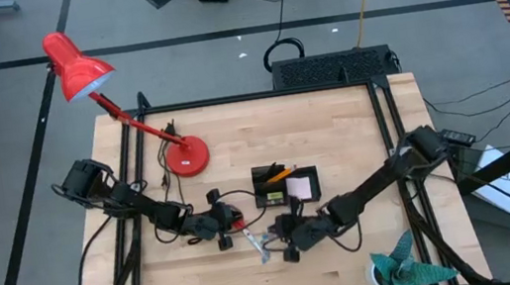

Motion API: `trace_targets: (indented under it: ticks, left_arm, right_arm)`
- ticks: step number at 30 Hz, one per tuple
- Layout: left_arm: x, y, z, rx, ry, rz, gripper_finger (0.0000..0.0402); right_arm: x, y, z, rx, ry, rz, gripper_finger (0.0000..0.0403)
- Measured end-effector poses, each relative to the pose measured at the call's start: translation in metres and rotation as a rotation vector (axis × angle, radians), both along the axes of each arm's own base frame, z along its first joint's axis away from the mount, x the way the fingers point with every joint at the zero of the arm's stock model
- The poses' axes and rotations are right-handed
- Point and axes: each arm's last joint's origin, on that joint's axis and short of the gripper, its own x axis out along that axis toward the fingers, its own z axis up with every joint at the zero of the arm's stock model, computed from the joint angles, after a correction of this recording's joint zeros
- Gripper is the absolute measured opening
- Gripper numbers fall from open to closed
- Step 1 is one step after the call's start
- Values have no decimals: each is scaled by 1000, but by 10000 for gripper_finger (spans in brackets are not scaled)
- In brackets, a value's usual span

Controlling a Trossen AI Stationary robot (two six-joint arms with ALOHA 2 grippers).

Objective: Pick and place office supplies into organizer
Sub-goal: Put the pink binder clip into the black desk organizer

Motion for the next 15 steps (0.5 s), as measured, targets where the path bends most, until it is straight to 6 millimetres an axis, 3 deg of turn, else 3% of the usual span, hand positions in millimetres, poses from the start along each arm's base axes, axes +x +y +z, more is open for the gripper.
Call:
trace_targets:
  ticks: [5, 11, 15]
  left_arm:
    - [0, 0, 0, 1, 0, 0, 47]
    - [0, 0, 0, 4, 3, -1, 47]
    - [0, 0, 0, 4, 3, -1, 47]
  right_arm:
    - [2, -24, 8, -86, 46, -40, 14]
    - [4, -54, 0, -133, 148, -108, 22]
    - [6, -63, -1, -149, 157, -147, 22]
